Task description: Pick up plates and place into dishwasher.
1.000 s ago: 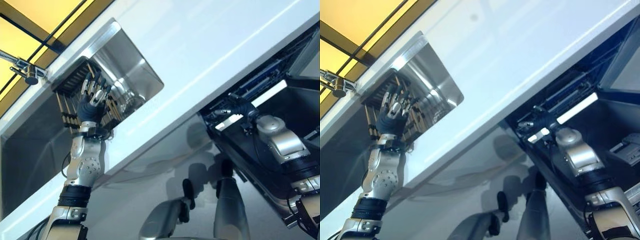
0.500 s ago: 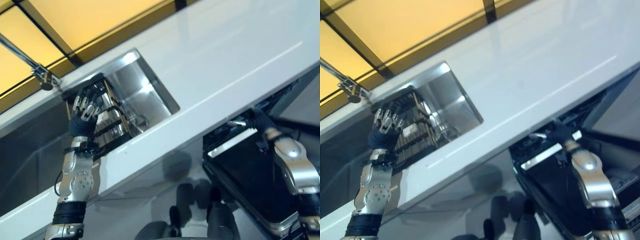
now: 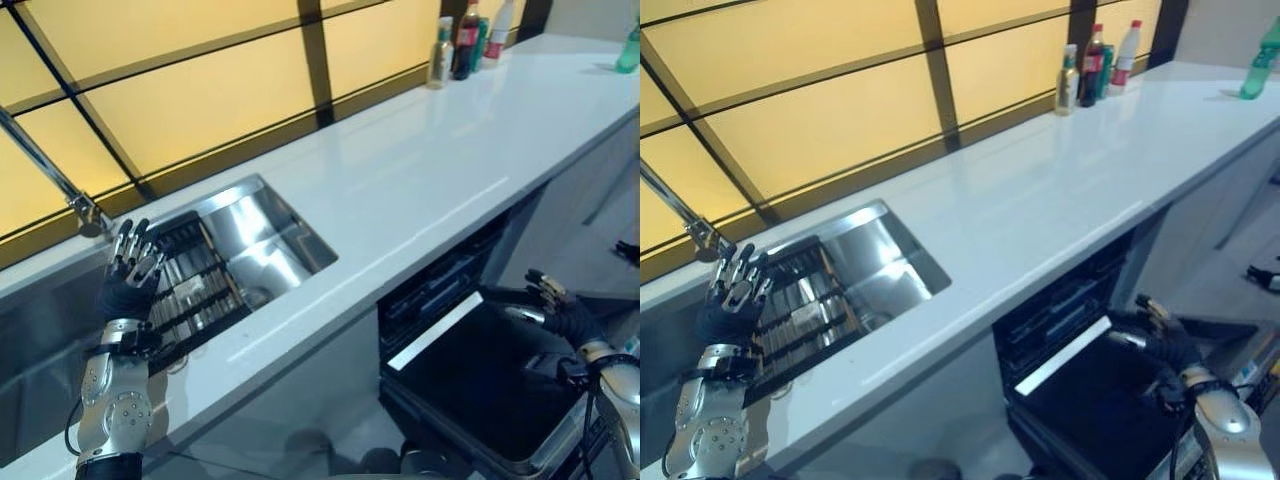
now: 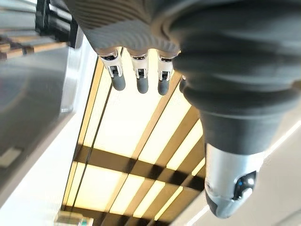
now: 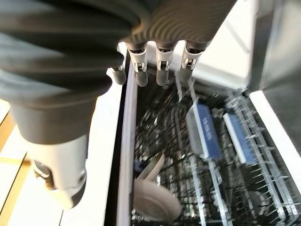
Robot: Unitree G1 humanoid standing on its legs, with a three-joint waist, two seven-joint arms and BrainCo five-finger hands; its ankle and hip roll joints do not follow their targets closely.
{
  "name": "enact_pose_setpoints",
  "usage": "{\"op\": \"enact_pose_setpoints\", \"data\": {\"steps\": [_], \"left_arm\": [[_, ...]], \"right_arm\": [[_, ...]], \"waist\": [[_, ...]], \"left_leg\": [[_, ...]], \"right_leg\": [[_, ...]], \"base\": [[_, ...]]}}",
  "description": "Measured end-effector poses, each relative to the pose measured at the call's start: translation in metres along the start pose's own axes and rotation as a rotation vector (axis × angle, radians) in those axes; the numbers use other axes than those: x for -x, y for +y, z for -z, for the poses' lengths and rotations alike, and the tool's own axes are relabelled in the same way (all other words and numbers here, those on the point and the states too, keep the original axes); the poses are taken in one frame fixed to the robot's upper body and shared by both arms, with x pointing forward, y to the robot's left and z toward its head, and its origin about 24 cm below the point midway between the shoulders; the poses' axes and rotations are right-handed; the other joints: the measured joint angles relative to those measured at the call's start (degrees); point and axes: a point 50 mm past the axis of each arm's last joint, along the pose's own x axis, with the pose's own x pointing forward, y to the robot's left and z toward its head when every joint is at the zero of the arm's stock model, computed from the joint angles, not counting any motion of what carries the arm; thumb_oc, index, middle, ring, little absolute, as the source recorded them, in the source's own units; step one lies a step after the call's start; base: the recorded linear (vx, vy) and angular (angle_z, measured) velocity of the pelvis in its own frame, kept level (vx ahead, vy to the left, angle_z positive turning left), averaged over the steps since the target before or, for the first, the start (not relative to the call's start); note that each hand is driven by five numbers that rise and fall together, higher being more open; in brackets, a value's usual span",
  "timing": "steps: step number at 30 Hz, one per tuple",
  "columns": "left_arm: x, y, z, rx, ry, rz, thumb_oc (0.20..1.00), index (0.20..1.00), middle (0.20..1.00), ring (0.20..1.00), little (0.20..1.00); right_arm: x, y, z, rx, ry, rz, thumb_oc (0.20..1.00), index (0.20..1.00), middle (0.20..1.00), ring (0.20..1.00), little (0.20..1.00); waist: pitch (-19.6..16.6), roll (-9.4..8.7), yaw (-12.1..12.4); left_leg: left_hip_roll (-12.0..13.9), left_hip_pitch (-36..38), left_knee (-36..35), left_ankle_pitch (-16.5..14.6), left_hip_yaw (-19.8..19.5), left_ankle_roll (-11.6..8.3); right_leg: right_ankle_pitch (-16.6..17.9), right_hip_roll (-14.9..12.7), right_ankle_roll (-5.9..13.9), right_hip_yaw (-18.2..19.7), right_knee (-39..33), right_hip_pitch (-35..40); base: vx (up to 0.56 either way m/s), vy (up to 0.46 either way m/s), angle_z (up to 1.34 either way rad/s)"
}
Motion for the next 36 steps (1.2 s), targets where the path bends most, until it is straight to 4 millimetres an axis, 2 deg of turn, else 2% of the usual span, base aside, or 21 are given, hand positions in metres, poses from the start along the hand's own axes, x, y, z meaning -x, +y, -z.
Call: {"op": "enact_pose_setpoints", "data": {"steps": [3, 7, 11, 16, 19, 23, 27, 31, 34, 36], "left_arm": [[0.003, 0.004, -0.001, -0.006, 0.002, -0.01, 1.0, 1.0, 1.0, 1.0, 1.0], [0.009, 0.011, 0.001, -0.013, 0.011, -0.039, 1.0, 1.0, 1.0, 1.0, 1.0], [0.012, 0.017, 0.004, -0.017, 0.007, -0.069, 1.0, 1.0, 1.0, 1.0, 1.0], [0.013, 0.015, 0.008, 0.007, 0.005, -0.093, 1.0, 1.0, 1.0, 1.0, 1.0], [0.013, 0.014, 0.011, 0.021, 0.007, -0.111, 1.0, 1.0, 1.0, 1.0, 1.0], [0.014, 0.015, 0.015, 0.039, 0.027, -0.127, 1.0, 1.0, 1.0, 1.0, 1.0], [0.018, 0.019, 0.027, 0.053, 0.074, -0.17, 1.0, 1.0, 1.0, 1.0, 1.0], [0.011, 0.002, 0.043, 0.093, 0.127, -0.126, 1.0, 1.0, 1.0, 1.0, 1.0], [0.003, -0.01, 0.05, 0.105, 0.145, -0.105, 1.0, 1.0, 1.0, 1.0, 1.0], [0.0, -0.017, 0.056, 0.11, 0.166, -0.102, 1.0, 1.0, 1.0, 1.0, 1.0]], "right_arm": [[0.007, -0.012, 0.006, 0.001, 0.012, 0.158, 1.0, 1.0, 1.0, 1.0, 1.0], [0.018, -0.034, 0.009, 0.015, 0.014, 0.494, 1.0, 1.0, 1.0, 1.0, 1.0], [0.032, -0.048, 0.03, 0.03, 0.095, 0.793, 1.0, 1.0, 1.0, 1.0, 1.0], [0.045, -0.047, 0.056, 0.015, 0.208, 1.029, 1.0, 1.0, 1.0, 1.0, 1.0], [0.045, -0.045, 0.063, 0.018, 0.24, 1.076, 1.0, 1.0, 1.0, 1.0, 1.0], [0.046, -0.045, 0.07, 0.025, 0.276, 1.081, 1.0, 1.0, 1.0, 1.0, 1.0], [0.031, -0.03, 0.084, 0.025, 0.343, 1.02, 1.0, 1.0, 1.0, 1.0, 1.0], [0.022, -0.027, 0.079, -0.03, 0.291, 1.008, 1.0, 1.0, 1.0, 1.0, 1.0], [0.017, -0.04, 0.069, -0.018, 0.228, 1.042, 1.0, 1.0, 1.0, 1.0, 1.0], [0.009, -0.056, 0.055, -0.022, 0.165, 1.101, 1.0, 1.0, 1.0, 1.0, 1.0]], "waist": [[-0.19, 0.28, -1.4], [-0.78, 1.81, -3.14], [-0.86, 4.54, -4.62], [0.75, 8.43, -6.17], [1.62, 10.23, -6.11], [2.52, 11.57, -5.99], [3.7, 12.48, -5.88], [4.99, 13.04, -6.12], [7.28, 13.05, -6.19], [8.79, 13.96, -6.26]], "left_leg": [[-0.06, 0.68, -0.18, -0.07, 0.61, -0.05], [-0.41, 0.84, -0.85, -0.07, 2.1, 0.07], [-1.16, 0.79, -1.08, -0.4, 4.0, 0.57], [-2.31, 0.76, -0.94, -0.79, 5.23, 1.22], [-3.28, 0.77, -0.55, -1.15, 6.13, 1.63], [-4.94, 0.66, 2.1, -2.66, 6.41, 2.19], [-6.16, -1.05, 6.12, -5.52, 8.63, 2.74], [-6.74, -5.99, 12.92, -8.35, 9.63, 2.74], [-7.04, -9.31, 18.3, -10.66, 9.77, 3.18], [-7.1, -13.27, 22.82, -12.7, 10.16, 3.65]], "right_leg": [[0.01, 0.44, 0.01, 1.05, 0.19, -0.02], [0.2, 0.73, 0.25, 2.76, 0.38, -1.05], [0.08, 0.51, 0.41, 4.74, 1.15, -2.46], [-0.47, -0.25, 1.18, 6.05, 3.11, -4.08], [-1.66, -1.08, 1.36, 6.94, 5.54, -5.42], [-4.03, -2.88, 1.96, 7.35, 10.35, -7.49], [-5.24, -5.66, 2.25, 6.98, 14.82, -10.6], [-5.72, -7.25, 2.16, 7.41, 18.19, -14.83], [-6.32, -7.56, 2.27, 9.12, 21.06, -17.74], [-6.34, -8.31, 2.33, 9.65, 23.08, -21.1]], "base": [[0.0, 0.069, -0.16], [0.01, 0.147, -0.21], [0.02, 0.132, -0.23], [0.02, 0.111, -0.13], [0.07, 0.11, -0.09], [0.03, 0.089, -0.03], [0.02, 0.035, -0.31], [-0.07, 0.011, -0.16], [-0.12, 0.026, -0.12], [-0.11, -0.014, -0.22]]}}
